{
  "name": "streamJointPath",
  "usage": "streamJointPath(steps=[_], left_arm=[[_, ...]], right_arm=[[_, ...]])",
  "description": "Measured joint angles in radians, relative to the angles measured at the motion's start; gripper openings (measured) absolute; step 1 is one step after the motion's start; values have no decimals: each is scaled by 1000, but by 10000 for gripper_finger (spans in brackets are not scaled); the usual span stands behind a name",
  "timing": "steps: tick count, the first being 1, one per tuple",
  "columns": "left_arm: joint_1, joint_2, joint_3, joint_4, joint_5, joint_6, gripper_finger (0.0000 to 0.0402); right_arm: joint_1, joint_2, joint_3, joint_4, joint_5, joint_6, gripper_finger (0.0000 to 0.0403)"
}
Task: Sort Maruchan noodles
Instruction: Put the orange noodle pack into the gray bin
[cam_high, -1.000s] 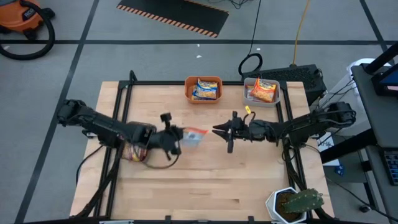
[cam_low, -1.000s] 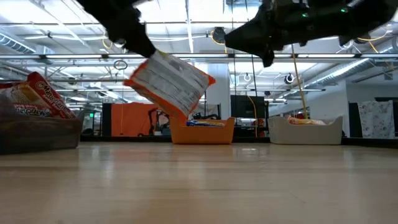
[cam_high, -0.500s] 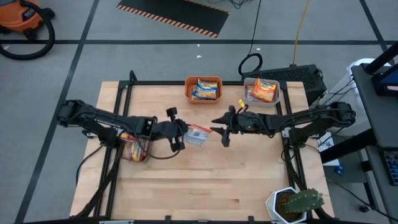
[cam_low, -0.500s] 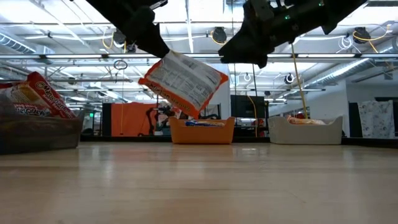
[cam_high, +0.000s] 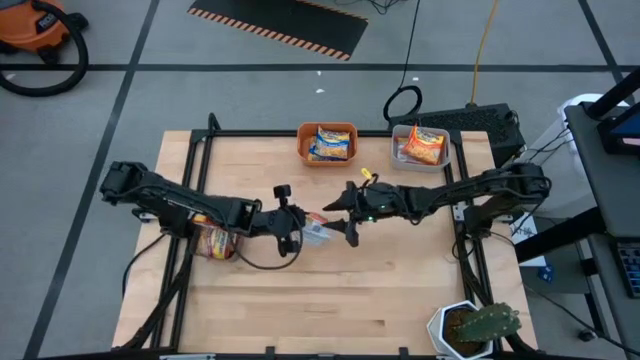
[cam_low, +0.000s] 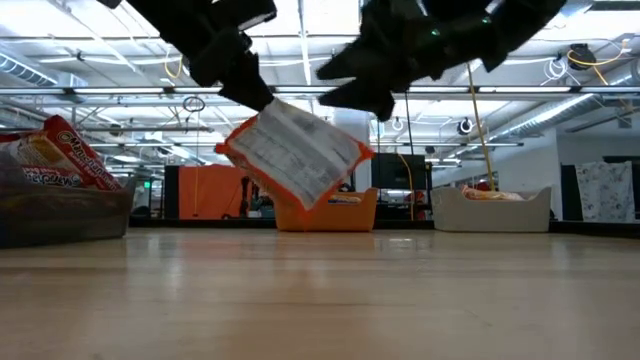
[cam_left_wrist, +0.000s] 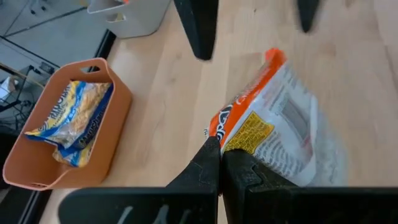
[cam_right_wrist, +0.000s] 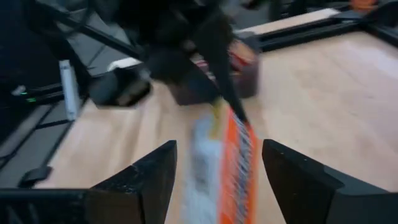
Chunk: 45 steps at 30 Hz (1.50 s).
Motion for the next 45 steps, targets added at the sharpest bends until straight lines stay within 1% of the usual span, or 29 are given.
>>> streamJointPath(steps=[6,8,10,14,15,17,21,28,31,33,35,38,41,43,45], left_arm=[[1,21,0,18,-1,11,1],[1,21,0,16,-1,9,1],[1,21,0,14,-2,9,1],[1,21,0,16,-2,1,1],[4,21,0,16,-1,-6,1],[7,21,0,12,-3,-18,1],[8,21,0,9,-11,-20,1],[10,21,0,-19,-17,-49,1],[10,21,0,-21,-17,-89,3],[10,21,0,-22,-16,-144,13],[10,21,0,-25,-17,-179,32],[8,21,0,-26,-22,-195,70],[-3,21,1,-30,-25,-214,112],[-10,17,1,-34,-42,-239,138],[-15,-5,1,-55,-85,-297,160]], right_arm=[[-10,115,85,-130,-14,-31,233],[-24,144,114,-138,-18,-33,233],[-37,168,125,-137,-66,-35,234],[-49,233,151,-143,-238,-39,234],[-49,247,160,-145,-261,-47,233],[-49,272,178,-134,-269,-59,228],[-55,312,203,-143,-268,-89,203],[-67,314,211,-146,-270,-110,136],[-71,314,211,-149,-271,-115,122],[-72,314,211,-149,-271,-117,121],[-74,314,211,-150,-271,-118,126],[-76,305,210,-169,-271,-123,134],[-78,291,210,-201,-272,-134,130],[-78,274,208,-239,-251,-154,125],[-78,254,210,-283,-191,-178,122]])
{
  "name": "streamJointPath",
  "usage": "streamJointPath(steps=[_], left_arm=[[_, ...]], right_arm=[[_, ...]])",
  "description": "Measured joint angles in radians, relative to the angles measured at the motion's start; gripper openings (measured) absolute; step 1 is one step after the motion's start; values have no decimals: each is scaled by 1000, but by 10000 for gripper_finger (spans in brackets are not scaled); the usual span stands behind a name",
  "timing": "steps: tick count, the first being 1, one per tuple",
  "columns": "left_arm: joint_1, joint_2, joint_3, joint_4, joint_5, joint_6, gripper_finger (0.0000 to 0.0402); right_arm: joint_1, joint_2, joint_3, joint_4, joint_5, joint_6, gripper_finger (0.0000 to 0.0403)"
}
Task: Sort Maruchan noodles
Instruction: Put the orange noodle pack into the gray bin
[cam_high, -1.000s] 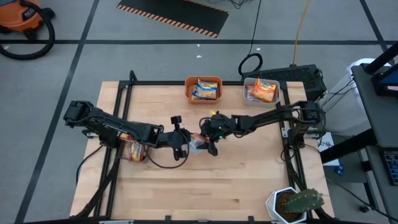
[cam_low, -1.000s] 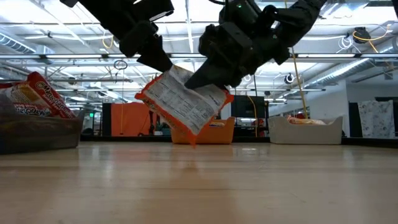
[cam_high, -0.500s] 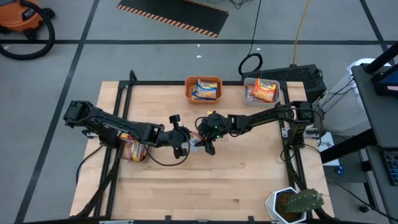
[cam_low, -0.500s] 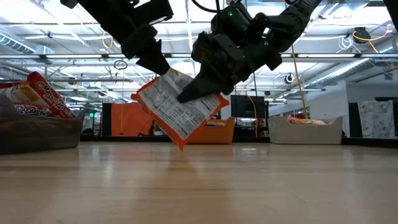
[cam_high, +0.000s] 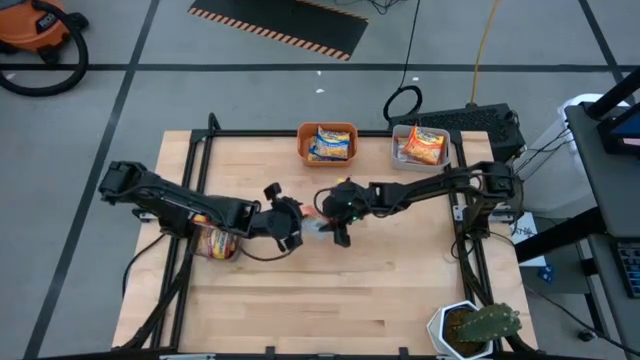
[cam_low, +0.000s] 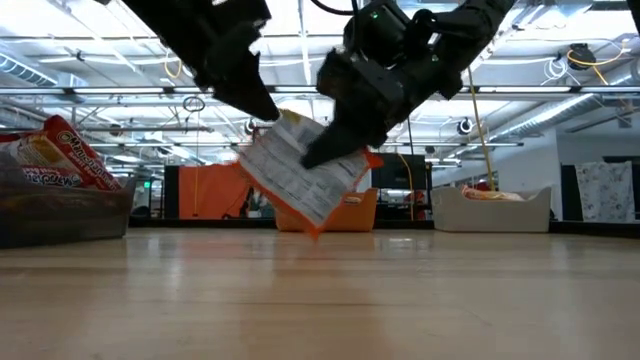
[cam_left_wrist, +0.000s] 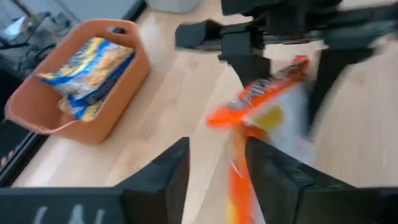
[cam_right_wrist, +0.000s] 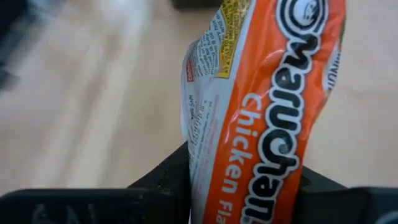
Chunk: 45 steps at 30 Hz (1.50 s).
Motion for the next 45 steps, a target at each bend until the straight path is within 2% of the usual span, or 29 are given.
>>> streamJointPath(steps=[4,10,13,17,23,27,33,38,45], left_arm=[[-19,-71,0,-64,-27,-98,181],[-60,-178,3,-145,-39,-251,184],[-98,-202,-1,-207,-39,-278,184],[-160,-196,-1,-252,-41,-349,184],[-291,-132,0,-197,-98,-459,184],[-352,-87,-1,-150,-138,-399,184],[-341,-85,-1,-132,-145,-383,184],[-340,-85,-1,-136,-135,-390,184],[-345,-85,-1,-136,-112,-397,184]], right_arm=[[-5,-52,-1,-98,96,-27,123],[-1,-126,-5,-214,175,-59,123],[0,-164,-4,-272,255,-89,123],[1,-226,-4,-390,406,-141,124],[1,-339,-5,-579,650,-204,124],[-1,-397,-5,-644,792,-357,125],[-18,-448,-5,-654,1029,-532,125],[-75,-472,-5,-665,1078,-594,125],[-193,-474,-5,-714,1080,-639,125]])
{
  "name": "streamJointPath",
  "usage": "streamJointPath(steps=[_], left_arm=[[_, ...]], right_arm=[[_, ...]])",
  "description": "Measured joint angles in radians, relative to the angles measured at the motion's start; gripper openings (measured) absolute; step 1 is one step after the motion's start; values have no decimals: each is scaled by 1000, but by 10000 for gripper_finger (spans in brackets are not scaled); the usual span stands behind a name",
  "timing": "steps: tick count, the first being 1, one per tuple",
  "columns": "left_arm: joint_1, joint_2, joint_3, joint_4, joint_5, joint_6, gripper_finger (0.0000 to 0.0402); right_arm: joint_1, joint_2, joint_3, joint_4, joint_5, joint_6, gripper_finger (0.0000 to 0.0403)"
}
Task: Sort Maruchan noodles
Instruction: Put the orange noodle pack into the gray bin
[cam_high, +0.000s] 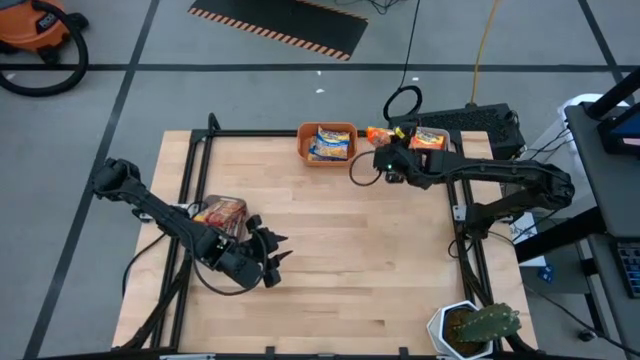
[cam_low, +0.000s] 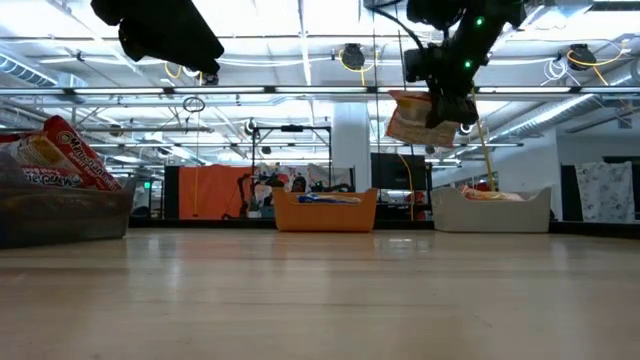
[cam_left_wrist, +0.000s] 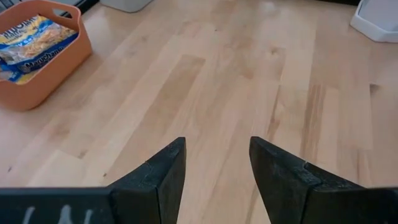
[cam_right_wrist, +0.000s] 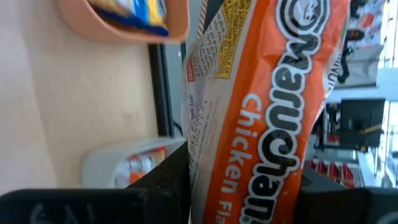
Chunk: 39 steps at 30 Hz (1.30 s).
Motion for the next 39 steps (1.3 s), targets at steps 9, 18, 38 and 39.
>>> streamJointPath(steps=[9,18,38,39], left_arm=[[-2,0,0,0,2,-10,184],[-2,0,0,0,2,-4,184],[-2,0,0,5,2,12,184],[-1,0,0,6,2,19,184]], right_arm=[[-67,0,0,-162,80,172,125],[-67,-9,-55,-275,228,294,125],[-194,-115,-435,364,252,-307,126],[-205,-117,-440,387,234,-325,126]])
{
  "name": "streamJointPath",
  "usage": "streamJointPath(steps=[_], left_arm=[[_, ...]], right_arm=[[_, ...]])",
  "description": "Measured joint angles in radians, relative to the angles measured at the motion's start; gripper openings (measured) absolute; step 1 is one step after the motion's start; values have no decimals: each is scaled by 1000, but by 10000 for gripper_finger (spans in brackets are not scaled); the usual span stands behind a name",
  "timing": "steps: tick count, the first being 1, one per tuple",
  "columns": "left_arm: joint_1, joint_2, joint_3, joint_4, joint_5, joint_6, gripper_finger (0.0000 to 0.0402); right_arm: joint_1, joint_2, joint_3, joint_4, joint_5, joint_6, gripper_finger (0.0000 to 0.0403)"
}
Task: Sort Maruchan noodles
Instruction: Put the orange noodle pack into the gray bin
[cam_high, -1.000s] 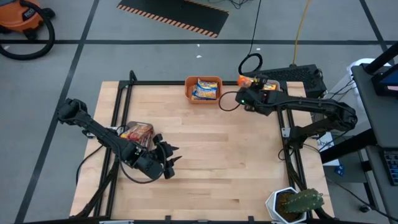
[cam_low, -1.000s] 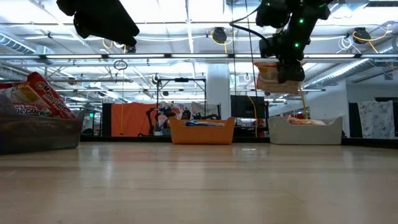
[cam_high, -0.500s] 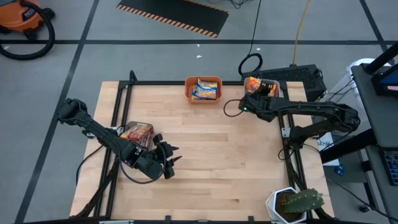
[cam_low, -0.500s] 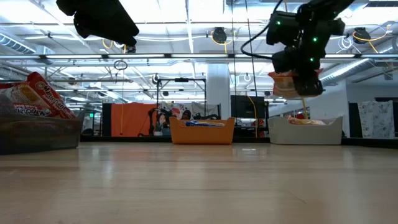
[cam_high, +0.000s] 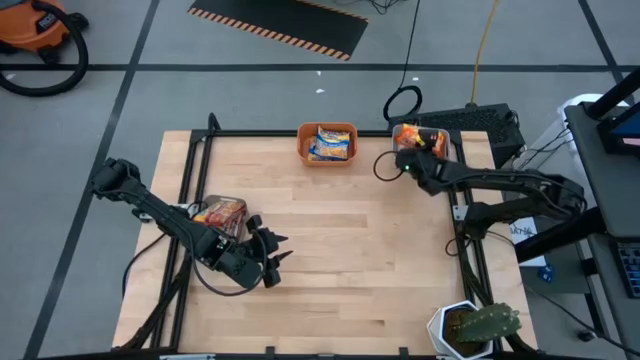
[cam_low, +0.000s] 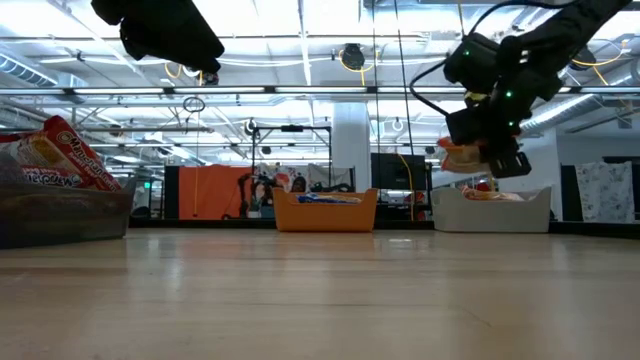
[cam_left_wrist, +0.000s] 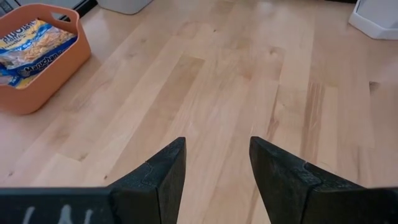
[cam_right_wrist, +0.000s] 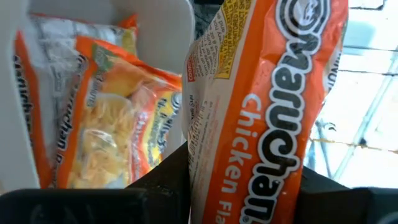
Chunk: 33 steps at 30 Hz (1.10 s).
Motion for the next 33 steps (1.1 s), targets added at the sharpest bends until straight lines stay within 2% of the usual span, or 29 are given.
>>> streamJointPath(steps=[3,10,23,33], left_arm=[[1,0,0,0,0,8,184],[2,0,0,0,0,25,184],[2,0,0,1,0,29,184],[2,0,0,49,1,35,184]], right_arm=[[-32,-2,-4,11,-62,-18,126],[-125,-2,-4,11,-131,-6,133],[-189,-1,-4,-37,-312,136,216],[-216,-2,-4,-146,-401,282,254]])
